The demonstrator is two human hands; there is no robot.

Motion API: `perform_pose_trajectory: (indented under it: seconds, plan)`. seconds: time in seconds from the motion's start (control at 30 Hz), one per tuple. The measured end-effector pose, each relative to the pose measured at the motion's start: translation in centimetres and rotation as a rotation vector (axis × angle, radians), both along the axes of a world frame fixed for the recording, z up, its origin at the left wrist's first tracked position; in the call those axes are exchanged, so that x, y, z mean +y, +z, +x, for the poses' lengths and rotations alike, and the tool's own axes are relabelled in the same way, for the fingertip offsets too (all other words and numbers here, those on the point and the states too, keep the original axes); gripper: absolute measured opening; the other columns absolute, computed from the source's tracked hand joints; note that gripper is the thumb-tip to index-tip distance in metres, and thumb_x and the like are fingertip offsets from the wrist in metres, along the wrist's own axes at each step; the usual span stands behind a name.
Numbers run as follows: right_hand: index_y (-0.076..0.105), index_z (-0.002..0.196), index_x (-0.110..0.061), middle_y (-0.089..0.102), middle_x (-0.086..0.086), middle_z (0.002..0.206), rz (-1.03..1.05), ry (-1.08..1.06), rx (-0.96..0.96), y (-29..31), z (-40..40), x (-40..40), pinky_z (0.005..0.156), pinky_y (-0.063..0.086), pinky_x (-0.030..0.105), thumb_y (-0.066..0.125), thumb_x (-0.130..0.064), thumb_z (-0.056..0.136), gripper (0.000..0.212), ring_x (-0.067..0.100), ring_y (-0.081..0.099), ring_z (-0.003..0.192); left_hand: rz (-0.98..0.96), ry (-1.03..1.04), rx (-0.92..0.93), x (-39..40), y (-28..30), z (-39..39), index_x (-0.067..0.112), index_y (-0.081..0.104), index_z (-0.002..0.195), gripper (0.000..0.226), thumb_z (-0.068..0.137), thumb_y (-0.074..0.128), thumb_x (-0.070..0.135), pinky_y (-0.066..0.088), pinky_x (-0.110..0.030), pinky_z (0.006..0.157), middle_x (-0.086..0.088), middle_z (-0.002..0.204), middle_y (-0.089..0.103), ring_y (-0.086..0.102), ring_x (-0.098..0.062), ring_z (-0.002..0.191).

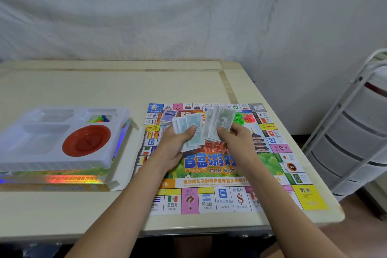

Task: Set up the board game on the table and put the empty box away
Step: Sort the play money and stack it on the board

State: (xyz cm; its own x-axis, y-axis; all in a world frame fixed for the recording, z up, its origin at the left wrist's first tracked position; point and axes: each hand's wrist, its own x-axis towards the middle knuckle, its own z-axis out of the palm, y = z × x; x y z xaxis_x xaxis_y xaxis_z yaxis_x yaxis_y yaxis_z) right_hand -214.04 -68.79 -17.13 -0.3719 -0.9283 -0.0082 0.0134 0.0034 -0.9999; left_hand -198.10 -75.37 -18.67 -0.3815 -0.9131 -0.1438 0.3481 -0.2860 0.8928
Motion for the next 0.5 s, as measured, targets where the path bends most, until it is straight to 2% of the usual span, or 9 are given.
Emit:
perform_pose_trajectory:
  seconds: [0.17, 0.23, 0.3, 0.4, 0.47, 0.5]
  plan:
    - [0.07, 0.097, -0.025, 0.076, 0.003, 0.097, -0.001, 0.012, -0.019, -0.1, 0.0, 0.0, 0.085, 0.059, 0.045, 0.059, -0.011, 0.095, 0.018, 0.023, 0.073, 0.092, 0.008, 0.037, -0.063, -0.2, -0.1, 0.1, 0.011, 0.06, 0.12, 0.03, 0.091, 0.062, 0.002, 0.058, -0.036, 0.059, -0.015, 0.106, 0.071, 0.07, -0.028, 0.088]
    - [0.07, 0.098, -0.024, 0.076, 0.004, 0.099, 0.002, 0.041, -0.037, -0.2, 0.0, 0.1, 0.085, 0.058, 0.042, 0.059, -0.011, 0.095, 0.017, 0.023, 0.072, 0.094, 0.018, 0.044, -0.101, -0.2, 0.0, 0.0, 0.008, 0.061, 0.117, 0.025, 0.093, 0.055, 0.001, 0.052, -0.034, 0.051, -0.014, 0.092, 0.069, 0.066, -0.027, 0.073]
    - [0.07, 0.099, -0.025, 0.076, 0.002, 0.098, 0.0, 0.07, -0.007, -0.4, 0.1, 0.1, 0.082, 0.059, 0.036, 0.059, -0.011, 0.095, 0.018, 0.02, 0.072, 0.092, 0.017, 0.02, -0.11, -0.3, 0.2, -0.1, 0.003, 0.061, 0.109, 0.019, 0.093, 0.05, 0.004, 0.044, -0.033, 0.052, -0.008, 0.072, 0.062, 0.058, -0.021, 0.059]
    - [0.073, 0.101, -0.024, 0.075, -0.002, 0.085, -0.043, 0.053, 0.195, -0.8, 0.2, 0.1, 0.072, 0.059, 0.031, 0.061, -0.014, 0.094, 0.017, 0.016, 0.07, 0.078, -0.037, -0.012, -0.124, -0.4, 0.5, -0.5, 0.007, 0.057, 0.102, 0.01, 0.098, 0.056, 0.015, 0.042, -0.029, 0.048, -0.002, 0.064, 0.052, 0.051, -0.018, 0.053]
    - [0.073, 0.1, -0.023, 0.066, -0.006, 0.068, -0.059, 0.018, 0.384, -1.1, 0.1, 0.0, 0.055, 0.046, 0.024, 0.064, -0.018, 0.092, 0.014, 0.012, 0.053, 0.056, -0.074, -0.011, -0.14, -0.2, 0.7, -0.8, 0.01, 0.058, 0.097, 0.012, 0.1, 0.055, 0.021, 0.044, -0.028, 0.048, -0.002, 0.064, 0.052, 0.051, -0.017, 0.053]
    - [0.073, 0.097, -0.023, 0.06, -0.007, 0.061, -0.059, 0.003, 0.45, -1.2, 0.1, 0.0, 0.05, 0.039, 0.019, 0.065, -0.018, 0.091, 0.012, 0.008, 0.043, 0.051, -0.082, -0.008, -0.143, -0.1, 0.8, -0.9, 0.009, 0.058, 0.095, 0.013, 0.1, 0.054, 0.021, 0.044, -0.027, 0.046, -0.003, 0.064, 0.052, 0.051, -0.016, 0.052]
